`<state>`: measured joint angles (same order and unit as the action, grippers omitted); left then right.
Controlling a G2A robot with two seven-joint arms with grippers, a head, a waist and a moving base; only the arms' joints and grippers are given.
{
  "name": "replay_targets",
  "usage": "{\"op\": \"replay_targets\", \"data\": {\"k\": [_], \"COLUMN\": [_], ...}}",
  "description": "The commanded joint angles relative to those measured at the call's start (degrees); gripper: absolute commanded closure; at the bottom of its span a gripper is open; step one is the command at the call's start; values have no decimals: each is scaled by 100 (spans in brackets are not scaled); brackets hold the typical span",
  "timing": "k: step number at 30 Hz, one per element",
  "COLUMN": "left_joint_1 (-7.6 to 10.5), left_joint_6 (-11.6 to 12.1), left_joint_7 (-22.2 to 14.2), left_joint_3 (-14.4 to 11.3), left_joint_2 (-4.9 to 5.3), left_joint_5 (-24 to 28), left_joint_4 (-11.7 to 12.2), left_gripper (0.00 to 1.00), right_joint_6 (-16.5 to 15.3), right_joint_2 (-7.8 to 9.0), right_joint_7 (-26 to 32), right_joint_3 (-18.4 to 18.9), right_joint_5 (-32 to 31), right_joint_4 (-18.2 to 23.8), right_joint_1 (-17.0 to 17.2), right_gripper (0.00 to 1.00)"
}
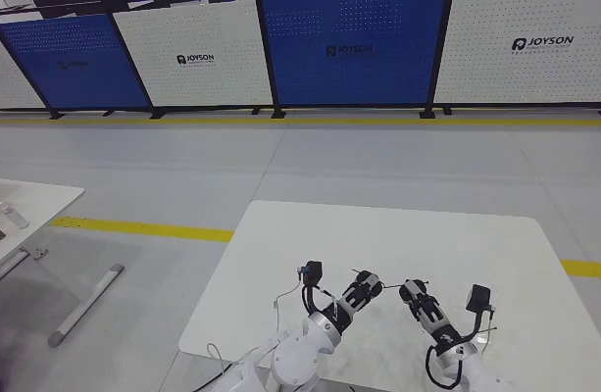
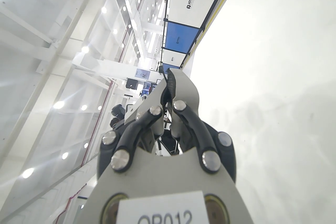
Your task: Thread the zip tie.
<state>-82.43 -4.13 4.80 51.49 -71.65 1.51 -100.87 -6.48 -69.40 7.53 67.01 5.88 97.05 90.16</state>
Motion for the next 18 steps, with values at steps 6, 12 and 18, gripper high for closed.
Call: {"op": "replay_targets", "data": {"k": [6, 12, 18], "left_joint_1": [-4, 8, 8], "left_joint_6": [42, -43, -43], "left_joint_7": [-14, -31, -31], "left_joint_3": [-2, 12, 12], "left_joint_2": [-29, -45, -45], "left_joint_5": [52, 17, 17], "left_joint_4": [15, 45, 45], "left_gripper": [100, 100, 100], "right_joint_6": [-51, -64, -64], "right_joint_2": [-34, -50, -50], "right_joint_7": [17, -2, -2], "right_joint_3": [-60, -58, -58], "right_joint_5": [0, -12, -12], "right_joint_4": [-35, -93, -93], "right_joint_1": [-33, -56, -56], "right_gripper": [100, 100, 100]}}
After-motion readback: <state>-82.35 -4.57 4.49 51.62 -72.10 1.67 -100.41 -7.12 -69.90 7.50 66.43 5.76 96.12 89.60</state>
